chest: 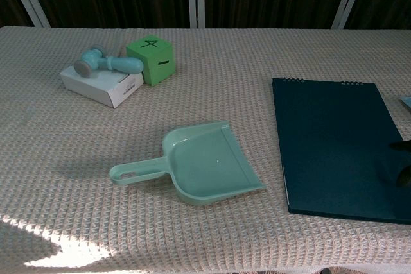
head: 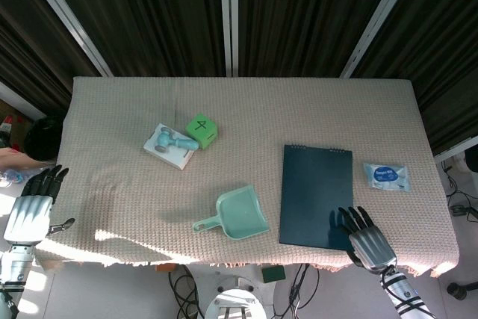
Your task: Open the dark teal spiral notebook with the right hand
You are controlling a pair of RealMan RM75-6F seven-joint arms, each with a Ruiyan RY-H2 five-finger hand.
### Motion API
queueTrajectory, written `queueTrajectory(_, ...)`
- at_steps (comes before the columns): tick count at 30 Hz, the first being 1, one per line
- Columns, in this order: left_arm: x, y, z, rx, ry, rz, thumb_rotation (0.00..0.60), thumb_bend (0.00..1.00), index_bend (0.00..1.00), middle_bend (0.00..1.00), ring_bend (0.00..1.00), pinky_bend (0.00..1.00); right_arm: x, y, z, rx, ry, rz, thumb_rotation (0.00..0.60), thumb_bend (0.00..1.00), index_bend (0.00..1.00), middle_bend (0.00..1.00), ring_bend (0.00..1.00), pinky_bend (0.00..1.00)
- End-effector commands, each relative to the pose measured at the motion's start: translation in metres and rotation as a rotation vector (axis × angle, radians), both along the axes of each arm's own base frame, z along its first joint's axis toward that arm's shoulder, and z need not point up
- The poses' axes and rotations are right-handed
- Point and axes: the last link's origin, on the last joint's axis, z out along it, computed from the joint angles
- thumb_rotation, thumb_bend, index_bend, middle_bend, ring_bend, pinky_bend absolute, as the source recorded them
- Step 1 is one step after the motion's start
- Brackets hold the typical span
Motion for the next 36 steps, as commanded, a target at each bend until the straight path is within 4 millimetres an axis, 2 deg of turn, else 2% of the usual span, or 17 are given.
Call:
queueTrajectory(1, 0.001, 0.0, 0.001, 0.002, -0.001, -0.002, 0.6, 0.04, 0.04, 0.03, 0.05, 0.12, 0.0, -0.001, -0.001, 0.001, -0.002, 0.003, 0.6, 0.37, 0.38, 0.0, 0.0, 0.0)
queueTrajectory(7, -0.001, 0.001, 0.002, 0.002, -0.003, 0.002, 0.6, 0.04, 0.05, 0.03, 0.05, 0.12, 0.001, -0.003, -0.004, -0.019, -0.015, 0.007, 0.6, 0.47, 0.48, 0.01, 0.0, 0.0)
queueTrajectory(12, -0.003, 0.002, 0.003, 0.003, -0.006, 0.011, 0.6, 0.04, 0.05, 0.03, 0.05, 0.12, 0.002, -0.006, -0.005, -0.038, -0.024, 0.023, 0.6, 0.48, 0.59, 0.05, 0.0, 0.0)
queueTrajectory(23, -0.005, 0.001, 0.005, 0.009, -0.011, 0.015, 0.6, 0.04, 0.04, 0.03, 0.05, 0.12, 0.003, -0.011, -0.005, -0.125, -0.061, 0.073, 0.6, 0.48, 0.99, 0.2, 0.0, 0.0)
queueTrajectory(31, -0.004, 0.0, 0.007, 0.015, -0.013, 0.007, 0.6, 0.04, 0.04, 0.03, 0.05, 0.12, 0.004, -0.014, 0.003, -0.168, -0.097, 0.108, 0.6, 0.54, 1.0, 0.25, 0.0, 0.0)
queueTrajectory(36, -0.003, 0.0, 0.009, 0.019, -0.01, 0.005, 0.6, 0.04, 0.04, 0.03, 0.05, 0.12, 0.011, -0.035, 0.017, -0.228, -0.127, 0.136, 0.6, 0.55, 1.0, 0.27, 0.0, 0.0)
